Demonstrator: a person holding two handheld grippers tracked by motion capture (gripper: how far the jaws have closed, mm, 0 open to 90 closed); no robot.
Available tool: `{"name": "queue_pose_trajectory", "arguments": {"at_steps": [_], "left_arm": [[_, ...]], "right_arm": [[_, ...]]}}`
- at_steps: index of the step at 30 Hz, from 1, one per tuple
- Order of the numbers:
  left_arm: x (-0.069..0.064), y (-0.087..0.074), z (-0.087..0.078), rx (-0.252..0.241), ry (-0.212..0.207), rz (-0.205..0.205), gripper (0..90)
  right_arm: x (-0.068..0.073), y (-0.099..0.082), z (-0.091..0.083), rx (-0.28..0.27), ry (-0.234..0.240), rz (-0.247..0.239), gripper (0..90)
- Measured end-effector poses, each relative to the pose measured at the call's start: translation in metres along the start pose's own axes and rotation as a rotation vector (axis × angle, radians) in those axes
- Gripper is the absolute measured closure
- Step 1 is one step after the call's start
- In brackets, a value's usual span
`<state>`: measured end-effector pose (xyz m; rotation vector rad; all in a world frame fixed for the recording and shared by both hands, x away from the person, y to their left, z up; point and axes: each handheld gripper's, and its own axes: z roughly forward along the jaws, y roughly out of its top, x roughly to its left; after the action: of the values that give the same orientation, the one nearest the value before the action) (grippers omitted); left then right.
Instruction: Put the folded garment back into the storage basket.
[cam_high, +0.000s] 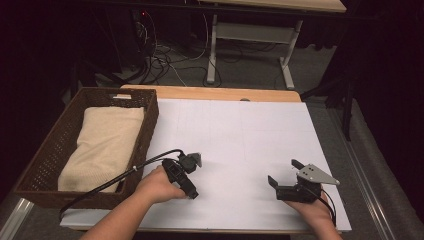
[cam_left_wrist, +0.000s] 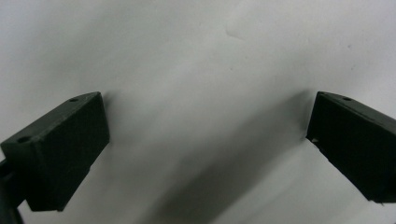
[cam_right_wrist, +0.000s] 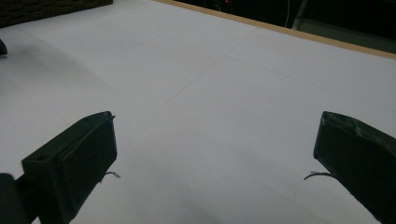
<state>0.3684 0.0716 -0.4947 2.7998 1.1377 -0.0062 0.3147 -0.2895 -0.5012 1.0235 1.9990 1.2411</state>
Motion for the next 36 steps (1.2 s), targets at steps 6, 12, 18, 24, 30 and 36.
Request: {"name": "queue_pose_trajectory", "arguments": {"at_steps": [6, 12, 18, 24, 30, 36], "left_arm": [[-0.003, -0.009, 0.003, -0.172, -0.025, -0.041, 0.0], [-0.01, -0.024, 0.01, -0.411, -0.071, -0.082, 0.0], [-0.012, -0.038, 0.014, -0.563, -0.084, -0.095, 0.0], [-0.01, -0.056, 0.014, -0.722, -0.115, -0.125, 0.0], [-0.008, -0.074, 0.015, -0.932, -0.134, -0.141, 0.0], [-0.01, -0.085, 0.015, -1.092, -0.086, -0.154, 0.0]], "right_arm": [[0.0, -0.002, -0.001, 0.002, -0.002, 0.003, 0.1], [0.002, -0.004, 0.0, 0.008, -0.001, -0.004, 0.1], [0.005, -0.004, -0.003, 0.004, -0.002, -0.002, 0.1], [0.009, -0.007, -0.006, 0.004, 0.0, 0.0, 0.1], [0.013, -0.009, -0.011, -0.009, 0.008, 0.018, 0.1], [0.015, -0.013, -0.014, -0.02, 0.009, 0.01, 0.1]]}}
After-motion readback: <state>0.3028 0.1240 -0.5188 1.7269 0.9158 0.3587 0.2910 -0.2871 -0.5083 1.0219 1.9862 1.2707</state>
